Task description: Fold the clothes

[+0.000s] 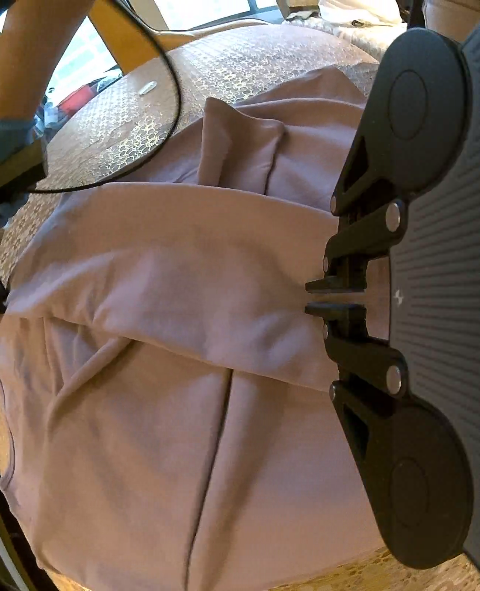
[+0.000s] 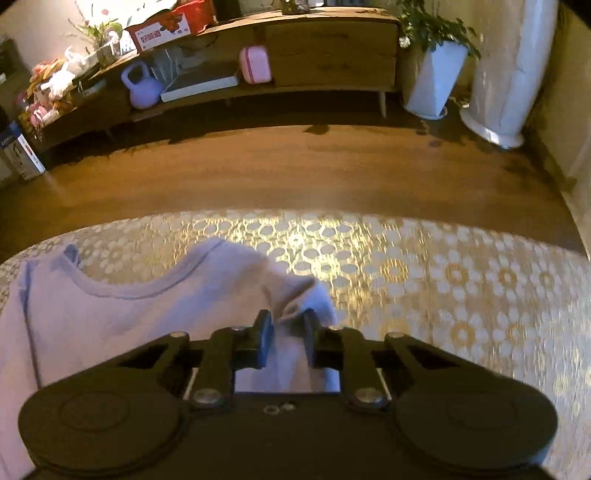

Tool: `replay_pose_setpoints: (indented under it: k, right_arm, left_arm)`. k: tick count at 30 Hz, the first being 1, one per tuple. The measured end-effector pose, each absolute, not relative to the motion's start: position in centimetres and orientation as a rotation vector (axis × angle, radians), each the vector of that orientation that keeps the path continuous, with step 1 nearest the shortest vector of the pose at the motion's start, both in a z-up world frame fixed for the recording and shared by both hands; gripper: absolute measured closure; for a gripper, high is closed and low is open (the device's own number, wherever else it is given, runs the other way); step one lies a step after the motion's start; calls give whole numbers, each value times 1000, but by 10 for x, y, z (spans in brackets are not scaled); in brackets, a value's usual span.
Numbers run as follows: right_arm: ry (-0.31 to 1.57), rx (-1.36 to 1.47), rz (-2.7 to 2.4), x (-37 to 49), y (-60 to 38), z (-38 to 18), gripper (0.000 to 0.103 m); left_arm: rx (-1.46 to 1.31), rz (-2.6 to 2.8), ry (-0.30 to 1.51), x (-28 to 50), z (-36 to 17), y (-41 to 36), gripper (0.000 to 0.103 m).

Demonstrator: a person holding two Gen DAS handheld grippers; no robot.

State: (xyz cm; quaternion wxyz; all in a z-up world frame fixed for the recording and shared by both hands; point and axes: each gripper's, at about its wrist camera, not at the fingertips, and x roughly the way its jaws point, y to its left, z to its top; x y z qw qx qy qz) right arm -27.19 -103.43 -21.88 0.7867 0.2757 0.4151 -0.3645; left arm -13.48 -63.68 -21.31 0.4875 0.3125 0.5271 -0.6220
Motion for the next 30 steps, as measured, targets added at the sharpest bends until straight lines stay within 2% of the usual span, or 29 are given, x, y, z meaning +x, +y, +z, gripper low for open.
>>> replay_pose_setpoints:
  k: [3,10,16,23,30]
  right_arm:
    - [924,541,-773,-263,-1032,-220,0]
    - [929,514,-643,-293,-983,-185,0]
    - [943,514,-492,-328,-919,-160,0]
    - [1038,577,-309,-366,-811,-162,0]
    - [1072,664,-311,-378,-789,-185,0]
  left_arm:
    - [762,-1536,1254,-136,-213,-632,101]
    - [804,-1511,1255,-126,-202,-634,100]
    - [714,-1539,1238,-100,-182,-651,100]
    - [712,-1629,1257,-97,-188,-702,97]
    - [825,-1741,1236,-128,-182,-700,96]
